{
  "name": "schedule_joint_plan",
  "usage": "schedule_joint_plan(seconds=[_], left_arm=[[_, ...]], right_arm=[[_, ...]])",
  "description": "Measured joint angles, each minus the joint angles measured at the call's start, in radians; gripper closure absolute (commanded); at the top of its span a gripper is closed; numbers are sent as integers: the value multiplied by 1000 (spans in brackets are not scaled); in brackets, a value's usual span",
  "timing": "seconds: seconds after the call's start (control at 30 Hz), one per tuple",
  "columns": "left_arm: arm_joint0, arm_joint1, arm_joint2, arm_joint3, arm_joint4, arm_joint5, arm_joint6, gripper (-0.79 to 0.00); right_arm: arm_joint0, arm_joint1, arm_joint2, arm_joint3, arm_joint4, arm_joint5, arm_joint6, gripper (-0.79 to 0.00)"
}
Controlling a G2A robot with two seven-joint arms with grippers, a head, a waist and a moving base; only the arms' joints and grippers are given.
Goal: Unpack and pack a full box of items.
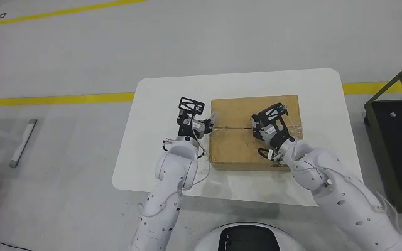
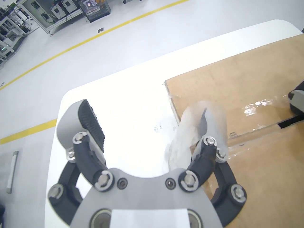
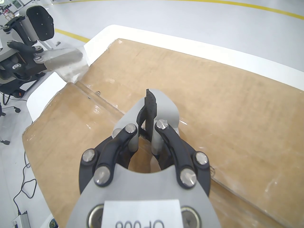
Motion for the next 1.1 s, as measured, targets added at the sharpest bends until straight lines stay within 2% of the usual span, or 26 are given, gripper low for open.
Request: schedule_joint_plan(seconds=[0.2, 0.4, 0.73, 1.1], left_arm=[[-24, -11, 44, -23, -6, -8, -5, -785], [-47, -24, 100, -31, 5, -13, -16, -785], [-99, -57, 225, 25, 25, -2, -22, -785], [-173, -106, 340, 126, 21, 26, -23, -785]], right_arm=[[-10, -2, 36, -27, 0, 37, -36, 0], [-51, 7, 144, -103, -12, 83, -66, 0], [-221, 31, 388, -211, -13, 97, -44, 0], [-403, 37, 555, -302, 23, 83, -64, 0]])
